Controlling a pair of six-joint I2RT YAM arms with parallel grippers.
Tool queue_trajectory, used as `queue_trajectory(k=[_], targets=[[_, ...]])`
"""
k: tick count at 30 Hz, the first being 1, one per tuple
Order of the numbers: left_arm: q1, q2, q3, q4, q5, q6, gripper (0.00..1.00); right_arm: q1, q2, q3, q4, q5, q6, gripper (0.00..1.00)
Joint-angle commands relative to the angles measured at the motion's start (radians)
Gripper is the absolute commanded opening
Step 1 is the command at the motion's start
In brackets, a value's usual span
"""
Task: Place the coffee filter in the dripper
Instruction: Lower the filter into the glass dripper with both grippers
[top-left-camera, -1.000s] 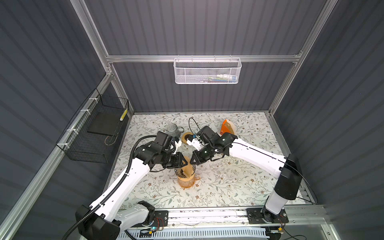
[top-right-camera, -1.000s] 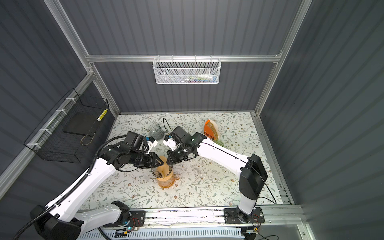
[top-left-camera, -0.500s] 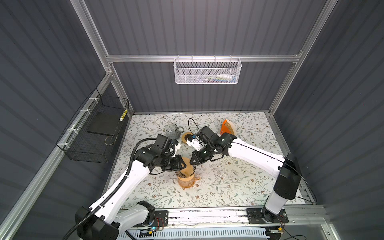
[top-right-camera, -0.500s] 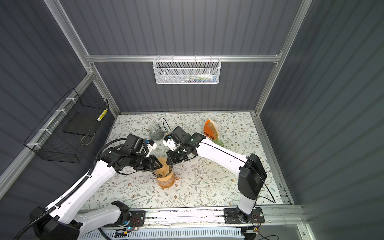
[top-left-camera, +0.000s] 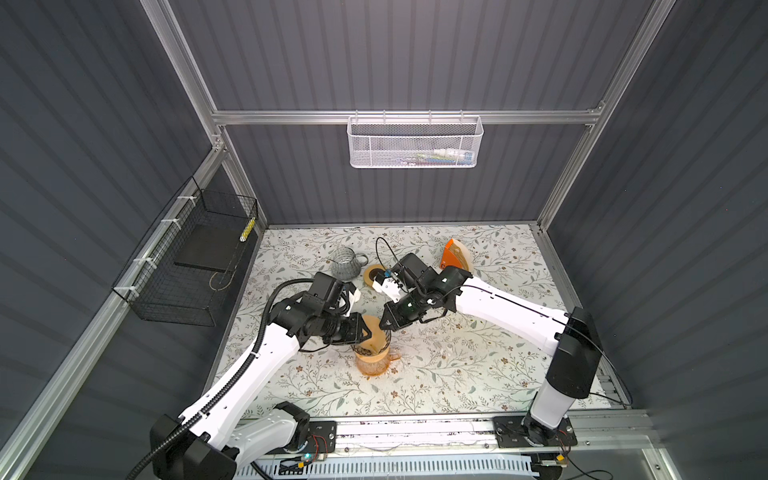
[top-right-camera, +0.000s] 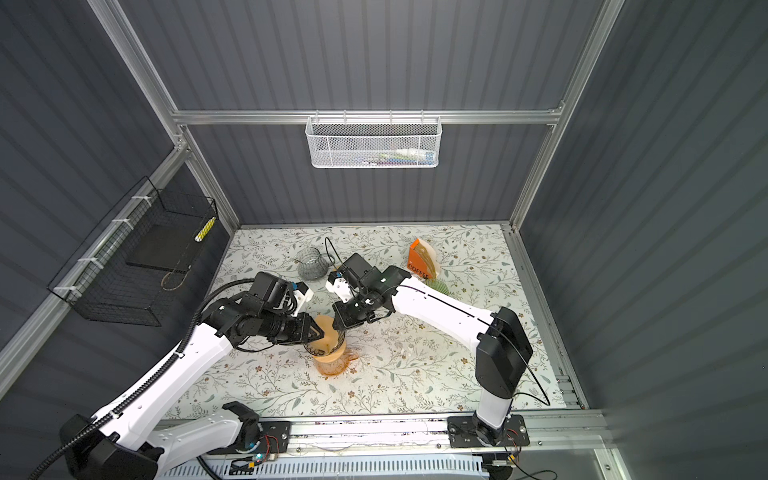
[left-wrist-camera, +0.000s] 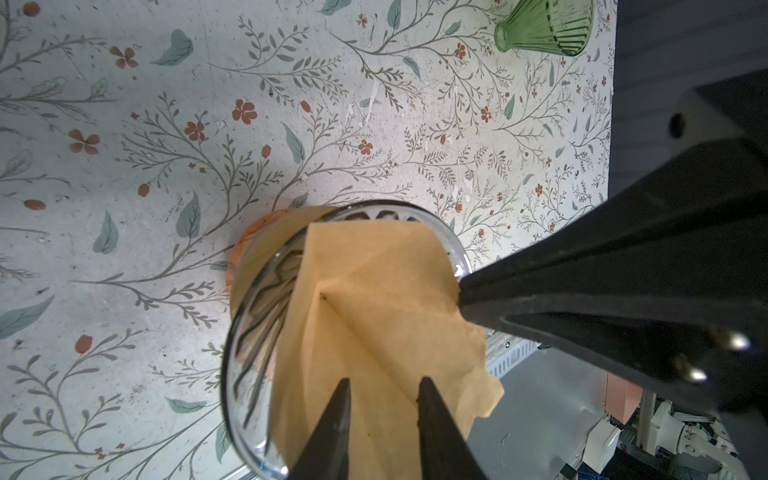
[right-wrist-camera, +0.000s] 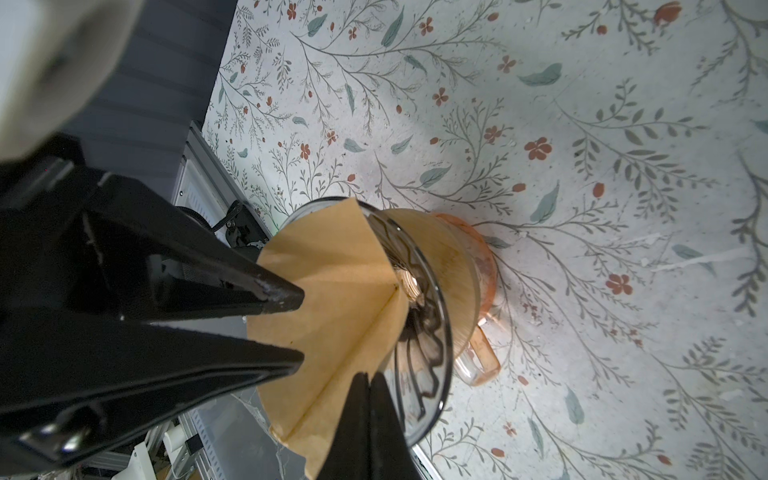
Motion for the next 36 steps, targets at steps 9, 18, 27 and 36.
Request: queue_trajectory(k=[9,18,27,36], targets=[[-0.005,-0.016,-0.038,0.028,-0.017,-0.012,0.29,0.003,0.041,-0.007,-0.002,0.018,-0.010,0.05],[-0.005,-0.015,-0.027,0.033,-0.018,-0.012,0.28,0.005,0.047,0.000,-0.012,0.024,-0.013,0.05],[-0.005,-0.013,0.078,-0.092,-0.126,0.034,0.27,0.005,0.042,0.005,-0.014,0.028,-0.013,0.05],[-0.005,-0.028,0.040,-0.118,-0.122,0.023,0.27,0.006,0.047,-0.001,-0.013,0.039,-0.017,0.05]])
